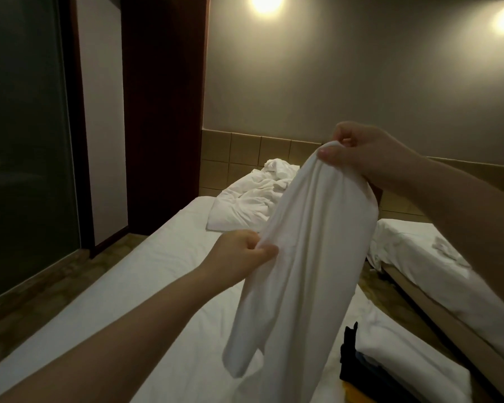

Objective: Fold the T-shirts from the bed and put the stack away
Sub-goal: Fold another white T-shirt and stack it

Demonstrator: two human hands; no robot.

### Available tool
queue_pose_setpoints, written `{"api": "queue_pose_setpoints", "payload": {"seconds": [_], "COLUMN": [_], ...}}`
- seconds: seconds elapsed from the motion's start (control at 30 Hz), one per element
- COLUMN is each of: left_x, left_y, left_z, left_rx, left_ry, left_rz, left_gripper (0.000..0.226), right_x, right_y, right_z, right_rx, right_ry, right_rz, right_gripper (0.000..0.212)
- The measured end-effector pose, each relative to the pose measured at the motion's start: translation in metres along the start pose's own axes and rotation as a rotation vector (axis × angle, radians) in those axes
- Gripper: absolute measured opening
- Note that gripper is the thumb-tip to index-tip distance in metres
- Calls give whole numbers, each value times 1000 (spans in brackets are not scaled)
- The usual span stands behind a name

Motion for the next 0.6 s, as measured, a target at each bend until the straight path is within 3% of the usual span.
{"api": "queue_pose_setpoints", "payload": {"seconds": [0.17,0.43,0.6], "left_x": [1,-4,-9], "left_y": [-28,-2,8], "left_z": [-22,-30,-27], "left_rx": [-21,-205,-125], "left_ry": [68,19,-75], "left_rz": [-67,138,234], "left_gripper": [47,19,13], "right_x": [-5,-15,-17], "right_y": [2,5,4], "right_z": [8,33,37], "right_rx": [44,239,364], "right_ry": [-35,-159,-185], "right_rz": [12,-42,-27], "right_gripper": [19,23,25]}}
Point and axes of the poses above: each hand's wrist, its own x-axis towards the middle knuckle, its own y-axis out of the back of the hand, z = x × y, the point moved 5 cm from there along x, towards the middle knuckle, and after that the axes turned 13 degrees about -z, right-handed, at the moved point
